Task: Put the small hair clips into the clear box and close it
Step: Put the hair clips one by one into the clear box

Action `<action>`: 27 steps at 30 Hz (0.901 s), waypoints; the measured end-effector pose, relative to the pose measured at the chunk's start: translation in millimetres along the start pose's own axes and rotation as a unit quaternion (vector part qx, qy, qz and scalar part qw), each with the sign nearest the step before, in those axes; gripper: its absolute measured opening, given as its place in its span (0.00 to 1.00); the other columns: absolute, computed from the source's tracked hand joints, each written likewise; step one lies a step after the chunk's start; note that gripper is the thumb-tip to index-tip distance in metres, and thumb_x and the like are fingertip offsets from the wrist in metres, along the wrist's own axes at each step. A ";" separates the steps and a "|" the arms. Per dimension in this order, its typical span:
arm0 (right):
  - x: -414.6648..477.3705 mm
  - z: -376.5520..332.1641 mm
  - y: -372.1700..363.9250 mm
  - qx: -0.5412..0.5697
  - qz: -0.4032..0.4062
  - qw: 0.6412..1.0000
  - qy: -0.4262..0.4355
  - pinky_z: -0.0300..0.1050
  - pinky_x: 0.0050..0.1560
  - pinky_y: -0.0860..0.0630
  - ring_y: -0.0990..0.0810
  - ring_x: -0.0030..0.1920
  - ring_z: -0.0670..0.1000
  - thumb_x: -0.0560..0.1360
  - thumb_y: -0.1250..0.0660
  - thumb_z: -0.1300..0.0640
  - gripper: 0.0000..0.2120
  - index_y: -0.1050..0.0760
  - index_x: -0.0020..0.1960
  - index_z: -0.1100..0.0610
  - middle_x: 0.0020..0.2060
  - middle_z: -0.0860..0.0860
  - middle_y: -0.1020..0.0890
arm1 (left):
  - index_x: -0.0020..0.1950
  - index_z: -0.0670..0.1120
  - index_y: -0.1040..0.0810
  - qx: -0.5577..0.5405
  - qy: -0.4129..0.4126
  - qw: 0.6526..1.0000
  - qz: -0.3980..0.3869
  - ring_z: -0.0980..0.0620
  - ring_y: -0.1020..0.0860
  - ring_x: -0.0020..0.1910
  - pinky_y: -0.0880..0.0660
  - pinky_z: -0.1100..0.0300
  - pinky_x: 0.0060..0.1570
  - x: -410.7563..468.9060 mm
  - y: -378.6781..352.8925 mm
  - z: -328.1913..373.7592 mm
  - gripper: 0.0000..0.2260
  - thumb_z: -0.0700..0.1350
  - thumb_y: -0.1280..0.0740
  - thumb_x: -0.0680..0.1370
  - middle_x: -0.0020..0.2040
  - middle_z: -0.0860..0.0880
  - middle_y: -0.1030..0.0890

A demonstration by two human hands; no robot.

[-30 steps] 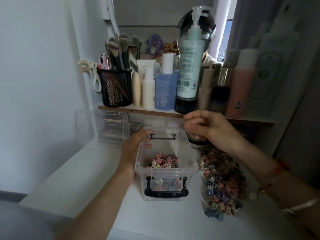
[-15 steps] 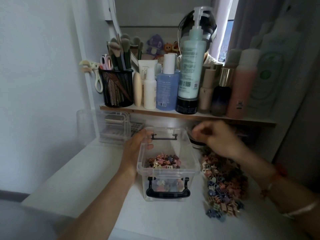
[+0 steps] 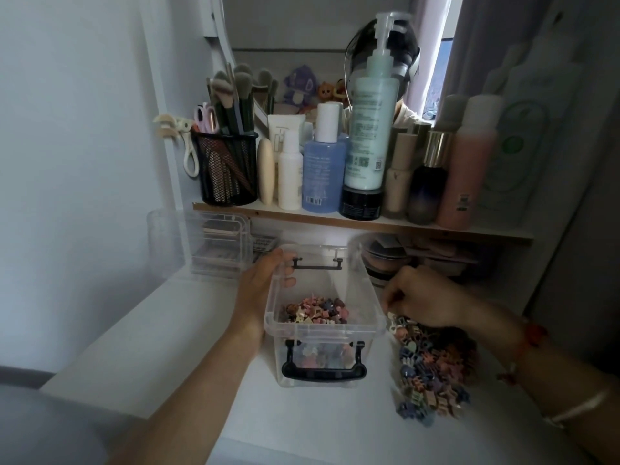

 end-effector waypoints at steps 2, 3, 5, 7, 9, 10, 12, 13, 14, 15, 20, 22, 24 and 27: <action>3.9 -0.8 2.5 0.027 0.043 0.999 -0.010 0.36 0.44 0.27 0.19 0.46 0.49 0.74 0.38 0.64 0.11 0.18 0.46 0.55 0.46 0.51 0.15 | 0.43 0.50 0.21 -0.011 0.017 1.000 0.012 0.51 0.24 0.39 0.30 0.56 0.42 2.5 1.2 0.9 0.14 0.57 0.35 0.65 0.41 0.48 0.22; 5.6 -2.6 7.3 0.084 0.095 0.992 -0.018 0.34 0.41 0.27 0.19 0.44 0.48 0.74 0.38 0.64 0.10 0.18 0.45 0.55 0.44 0.51 0.16 | 0.42 0.50 0.20 -0.017 0.014 1.000 0.012 0.51 0.24 0.38 0.31 0.56 0.42 3.3 1.3 1.7 0.15 0.58 0.33 0.63 0.41 0.48 0.22; 3.8 -11.8 22.4 0.280 0.186 0.942 0.001 0.29 0.38 0.30 0.21 0.37 0.45 0.75 0.36 0.64 0.09 0.21 0.40 0.53 0.40 0.52 0.19 | 0.41 0.49 0.19 -0.027 0.008 1.000 0.009 0.50 0.25 0.38 0.31 0.54 0.44 4.5 1.9 1.2 0.18 0.59 0.31 0.60 0.43 0.47 0.21; 2.0 -21.0 37.1 0.418 0.186 0.888 0.048 0.29 0.32 0.32 0.26 0.33 0.47 0.74 0.35 0.65 0.10 0.23 0.38 0.52 0.34 0.54 0.22 | 0.42 0.49 0.19 -0.034 0.011 0.999 0.010 0.50 0.25 0.38 0.32 0.53 0.46 5.3 2.2 0.9 0.16 0.58 0.31 0.61 0.42 0.47 0.21; 0.8 -22.5 42.6 0.432 0.155 0.887 0.060 0.31 0.30 0.31 0.28 0.29 0.45 0.72 0.34 0.64 0.08 0.22 0.39 0.53 0.29 0.51 0.23 | 0.42 0.48 0.20 -0.025 0.021 0.999 0.016 0.50 0.25 0.38 0.32 0.54 0.46 5.0 2.1 0.5 0.14 0.57 0.32 0.64 0.41 0.47 0.22; 1.3 -19.3 41.5 0.393 0.153 0.905 0.050 0.31 0.32 0.29 0.26 0.29 0.42 0.72 0.33 0.64 0.05 0.20 0.41 0.56 0.30 0.50 0.22 | 0.41 0.48 0.20 -0.020 0.023 0.999 0.019 0.50 0.24 0.38 0.31 0.55 0.45 6.2 2.5 -0.1 0.13 0.56 0.32 0.65 0.41 0.47 0.22; 4.4 -5.8 32.1 0.223 0.150 0.963 0.014 0.33 0.43 0.28 0.22 0.38 0.40 0.72 0.32 0.63 0.05 0.18 0.45 0.59 0.39 0.51 0.17 | 0.42 0.48 0.21 -0.008 0.026 0.999 0.024 0.50 0.24 0.37 0.30 0.56 0.42 6.6 2.6 0.7 0.11 0.55 0.32 0.67 0.40 0.47 0.22; 5.4 1.2 23.8 0.132 0.124 0.983 -0.001 0.36 0.47 0.28 0.21 0.42 0.43 0.72 0.32 0.61 0.06 0.17 0.47 0.58 0.44 0.50 0.16 | 0.42 0.48 0.21 -0.005 0.026 0.999 0.023 0.49 0.24 0.37 0.30 0.56 0.41 6.7 2.4 1.2 0.13 0.55 0.32 0.65 0.39 0.47 0.22; 5.3 6.5 14.2 0.064 0.089 0.994 -0.011 0.38 0.49 0.27 0.20 0.46 0.46 0.72 0.32 0.60 0.07 0.17 0.47 0.57 0.46 0.50 0.15 | 0.42 0.48 0.21 -0.007 0.027 0.999 0.020 0.50 0.24 0.37 0.30 0.56 0.42 7.0 2.7 1.1 0.15 0.57 0.32 0.63 0.39 0.47 0.22; 5.1 10.7 6.1 0.021 0.059 0.998 -0.022 0.41 0.51 0.25 0.19 0.48 0.48 0.72 0.33 0.59 0.07 0.17 0.47 0.55 0.48 0.51 0.15 | 0.42 0.48 0.21 -0.014 0.027 0.999 0.017 0.50 0.24 0.37 0.30 0.56 0.42 7.1 2.7 0.9 0.17 0.58 0.31 0.61 0.40 0.48 0.22; 8.4 15.0 -5.5 -0.021 0.027 0.999 -0.036 0.46 0.51 0.23 0.19 0.48 0.50 0.71 0.34 0.61 0.07 0.17 0.45 0.55 0.47 0.52 0.16 | 0.42 0.48 0.21 -0.021 0.026 0.999 0.019 0.50 0.24 0.38 0.30 0.56 0.42 6.5 2.5 -0.9 0.24 0.62 0.32 0.53 0.39 0.48 0.22; 10.7 11.1 0.6 0.030 0.067 0.997 -0.030 0.44 0.50 0.25 0.20 0.46 0.49 0.72 0.34 0.61 0.06 0.18 0.44 0.57 0.44 0.53 0.15 | 0.41 0.48 0.21 -0.027 0.018 0.999 0.019 0.50 0.24 0.38 0.30 0.56 0.42 5.9 0.8 0.3 0.24 0.61 0.32 0.52 0.38 0.48 0.22; 9.0 0.9 13.5 0.197 0.125 0.972 -0.020 0.43 0.50 0.27 0.21 0.43 0.49 0.73 0.33 0.61 0.05 0.19 0.43 0.60 0.42 0.54 0.17 | 0.41 0.48 0.20 -0.030 0.016 0.999 0.021 0.50 0.24 0.37 0.30 0.56 0.41 5.4 0.2 1.4 0.24 0.61 0.32 0.52 0.38 0.48 0.22; 1.7 -19.2 31.2 0.401 0.104 0.909 0.044 0.38 0.38 0.32 0.29 0.34 0.48 0.70 0.32 0.57 0.04 0.20 0.40 0.56 0.31 0.53 0.25 | 0.43 0.49 0.20 -0.024 0.030 0.999 0.014 0.51 0.24 0.37 0.31 0.56 0.40 6.9 1.2 -0.3 0.25 0.62 0.32 0.52 0.38 0.49 0.22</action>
Point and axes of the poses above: each hand's wrist, its own x-axis towards the middle knuckle, its own y-axis out of the back of the hand, z = x × y, the point moved 2 cm from there along x, towards the middle knuckle
